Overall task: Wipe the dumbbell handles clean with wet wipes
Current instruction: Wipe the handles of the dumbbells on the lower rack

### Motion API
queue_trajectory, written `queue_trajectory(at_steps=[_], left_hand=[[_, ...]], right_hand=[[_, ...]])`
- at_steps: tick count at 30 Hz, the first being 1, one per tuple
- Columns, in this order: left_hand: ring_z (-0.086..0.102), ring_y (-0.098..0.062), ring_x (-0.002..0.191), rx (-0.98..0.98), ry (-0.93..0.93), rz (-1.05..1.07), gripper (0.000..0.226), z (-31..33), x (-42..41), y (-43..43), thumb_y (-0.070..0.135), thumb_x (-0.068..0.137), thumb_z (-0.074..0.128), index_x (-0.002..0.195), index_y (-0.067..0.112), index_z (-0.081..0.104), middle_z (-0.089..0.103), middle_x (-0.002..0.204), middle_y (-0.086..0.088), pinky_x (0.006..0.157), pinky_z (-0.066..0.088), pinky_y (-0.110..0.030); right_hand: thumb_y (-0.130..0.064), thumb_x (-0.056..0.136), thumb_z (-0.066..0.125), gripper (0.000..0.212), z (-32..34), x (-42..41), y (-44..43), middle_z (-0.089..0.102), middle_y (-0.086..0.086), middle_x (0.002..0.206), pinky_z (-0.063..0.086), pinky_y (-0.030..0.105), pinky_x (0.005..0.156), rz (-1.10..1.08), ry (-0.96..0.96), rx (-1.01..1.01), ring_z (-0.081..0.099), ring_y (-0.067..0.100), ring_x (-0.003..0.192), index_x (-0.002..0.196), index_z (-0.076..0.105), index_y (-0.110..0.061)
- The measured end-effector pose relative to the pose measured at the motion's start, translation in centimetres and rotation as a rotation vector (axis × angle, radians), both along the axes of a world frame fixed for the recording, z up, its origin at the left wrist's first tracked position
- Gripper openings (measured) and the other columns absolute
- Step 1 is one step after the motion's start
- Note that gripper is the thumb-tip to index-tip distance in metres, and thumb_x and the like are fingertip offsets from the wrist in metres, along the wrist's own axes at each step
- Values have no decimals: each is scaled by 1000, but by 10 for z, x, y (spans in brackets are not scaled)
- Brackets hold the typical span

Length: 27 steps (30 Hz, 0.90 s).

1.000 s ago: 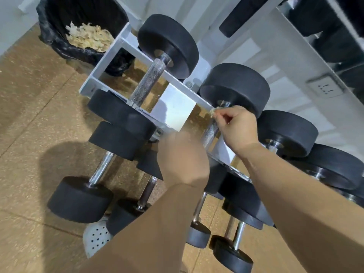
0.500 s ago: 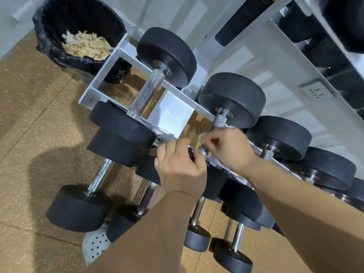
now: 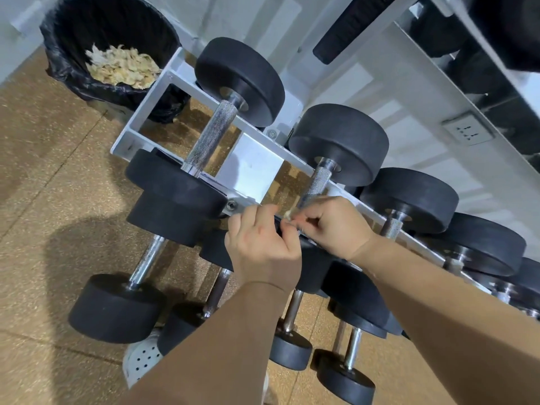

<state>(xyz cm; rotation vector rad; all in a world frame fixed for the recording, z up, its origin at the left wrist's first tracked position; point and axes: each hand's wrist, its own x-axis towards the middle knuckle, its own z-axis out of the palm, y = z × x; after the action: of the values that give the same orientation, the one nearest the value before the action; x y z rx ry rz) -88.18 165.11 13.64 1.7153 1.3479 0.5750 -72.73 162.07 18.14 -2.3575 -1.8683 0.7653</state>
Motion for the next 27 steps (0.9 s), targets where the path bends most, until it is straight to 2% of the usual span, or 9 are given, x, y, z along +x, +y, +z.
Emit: queue_trajectory(at_steps=[3, 7, 9, 12, 14, 16, 19, 22, 27], left_hand=[[52, -30, 92, 0, 3, 2, 37, 2, 1, 0, 33, 86, 45, 103, 14, 71, 66, 97, -3, 77, 47, -44], [52, -30, 96, -18, 28, -16, 41, 3, 1, 0, 34, 88, 40, 107, 14, 71, 66, 101, -3, 79, 47, -46], [51, -29, 97, -30, 31, -25, 43, 4, 1, 0, 35, 88, 39, 108, 14, 71, 66, 102, -3, 80, 47, -45], [51, -29, 96, -31, 43, -40, 44, 4, 0, 2, 37, 88, 38, 108, 14, 70, 67, 103, -4, 80, 47, -44], [51, -28, 96, -30, 45, -42, 44, 4, 0, 2, 37, 89, 38, 109, 14, 70, 67, 104, -3, 80, 46, -44], [50, -28, 95, -32, 42, -50, 44, 5, -1, 2, 37, 89, 38, 110, 15, 69, 67, 104, -2, 79, 46, -43], [48, -26, 98, -48, 63, -83, 46, 8, -2, 3, 39, 90, 35, 113, 18, 67, 66, 108, -1, 82, 46, -44], [47, -26, 97, -48, 94, -98, 48, 8, -3, 4, 41, 90, 31, 114, 18, 66, 65, 109, -1, 82, 45, -43], [47, -24, 93, -18, 60, -35, 47, 7, 0, 2, 38, 91, 35, 112, 12, 68, 67, 104, -4, 83, 37, -34]], right_hand=[[-25, 88, 71, 8, -2, 14, 14, 72, -4, 82, 52, 29, 65, 59, -180, 57, 67, 21, 73, 87, 77, -30], [-31, 93, 65, 15, -9, 25, 38, 73, 8, 90, 56, 38, 71, -279, -381, 162, 67, 30, 79, 95, 79, -26], [-28, 91, 66, 12, -12, 16, 29, 73, 4, 87, 56, 35, 70, -267, -318, 163, 67, 27, 77, 91, 78, -28], [-21, 87, 72, 10, -4, 3, 5, 73, -5, 84, 52, 27, 68, 35, -109, 66, 67, 18, 76, 89, 78, -28], [-28, 90, 71, 7, -1, 14, 7, 69, -8, 81, 51, 26, 66, 126, -110, 28, 65, 16, 74, 91, 78, -31], [-35, 93, 66, 13, -4, 33, 21, 69, -5, 83, 55, 33, 68, 14, -188, 122, 66, 20, 76, 95, 78, -32], [-27, 91, 69, 14, -14, 38, 26, 74, 2, 92, 56, 35, 80, -257, -220, 270, 68, 22, 85, 100, 80, -22], [-20, 88, 75, 7, -20, 11, 1, 74, -4, 91, 53, 29, 82, -335, -26, 266, 66, 13, 85, 93, 80, -21], [-14, 88, 74, 4, -20, 14, -20, 64, -13, 78, 40, 14, 70, -363, 223, 231, 54, -3, 71, 87, 77, -18]])
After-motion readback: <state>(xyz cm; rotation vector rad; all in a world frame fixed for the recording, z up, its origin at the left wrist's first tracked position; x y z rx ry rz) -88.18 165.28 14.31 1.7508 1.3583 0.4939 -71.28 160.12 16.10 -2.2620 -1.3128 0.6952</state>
